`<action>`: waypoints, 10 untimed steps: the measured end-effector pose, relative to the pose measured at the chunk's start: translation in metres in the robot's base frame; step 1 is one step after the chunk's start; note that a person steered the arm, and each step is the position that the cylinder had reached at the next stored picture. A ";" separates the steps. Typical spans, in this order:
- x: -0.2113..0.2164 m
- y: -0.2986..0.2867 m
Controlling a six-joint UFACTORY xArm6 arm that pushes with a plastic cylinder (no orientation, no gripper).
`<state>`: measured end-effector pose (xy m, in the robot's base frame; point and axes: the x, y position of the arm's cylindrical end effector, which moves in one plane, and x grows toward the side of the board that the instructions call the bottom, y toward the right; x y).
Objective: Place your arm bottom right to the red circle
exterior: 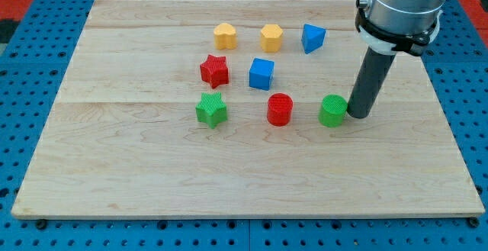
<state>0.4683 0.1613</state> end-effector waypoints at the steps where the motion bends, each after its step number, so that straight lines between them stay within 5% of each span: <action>1: 0.010 0.000; 2: 0.049 -0.004; 4: 0.050 -0.094; 10: 0.015 -0.089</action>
